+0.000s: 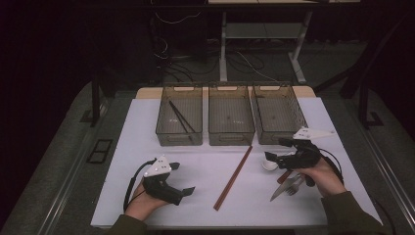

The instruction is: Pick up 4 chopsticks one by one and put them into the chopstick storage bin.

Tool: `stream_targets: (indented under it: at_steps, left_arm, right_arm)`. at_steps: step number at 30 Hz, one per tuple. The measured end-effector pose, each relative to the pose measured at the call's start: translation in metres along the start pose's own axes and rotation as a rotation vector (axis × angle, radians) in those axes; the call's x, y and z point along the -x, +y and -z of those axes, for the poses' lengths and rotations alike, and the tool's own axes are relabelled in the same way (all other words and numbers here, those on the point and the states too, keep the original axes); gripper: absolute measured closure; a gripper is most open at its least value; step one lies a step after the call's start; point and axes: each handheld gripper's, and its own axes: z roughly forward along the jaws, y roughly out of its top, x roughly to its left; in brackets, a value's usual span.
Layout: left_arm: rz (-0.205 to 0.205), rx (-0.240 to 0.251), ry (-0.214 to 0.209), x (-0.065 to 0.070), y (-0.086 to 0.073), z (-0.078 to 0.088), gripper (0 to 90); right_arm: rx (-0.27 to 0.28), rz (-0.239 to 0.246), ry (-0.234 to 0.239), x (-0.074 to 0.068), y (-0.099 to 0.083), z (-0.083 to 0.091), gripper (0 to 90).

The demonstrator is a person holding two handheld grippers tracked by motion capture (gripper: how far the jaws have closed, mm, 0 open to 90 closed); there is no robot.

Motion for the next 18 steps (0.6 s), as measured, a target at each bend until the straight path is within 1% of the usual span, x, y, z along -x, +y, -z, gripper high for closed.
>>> stream_targets:
  at_steps: [5,10,12,14,15,18]
  left_arm:
    - [-0.005,-0.006,0.0,0.003,0.0,-0.001,0.0]
    - [-0.009,-0.009,0.003,0.002,-0.001,0.0,0.0]
    - [-0.004,-0.008,0.008,0.002,-0.001,0.0,0.0]
    - [-0.007,-0.007,0.01,0.001,0.0,0.001,0.0]
    - [-0.008,-0.01,0.011,0.001,0.0,0.001,0.0]
    - [-0.007,-0.016,0.016,0.0,0.001,0.001,0.0]
  right_arm:
    - [0.025,0.004,-0.007,0.004,-0.02,0.012,17.5]
    - [0.046,-0.006,-0.017,0.001,-0.035,0.02,17.5]
    - [0.062,-0.003,-0.03,-0.001,-0.04,0.022,17.5]
    - [0.066,-0.013,-0.033,-0.002,-0.046,0.024,17.5]
    - [0.063,-0.011,-0.032,-0.003,-0.048,0.026,17.5]
    - [0.057,-0.025,-0.034,-0.006,-0.057,0.031,17.5]
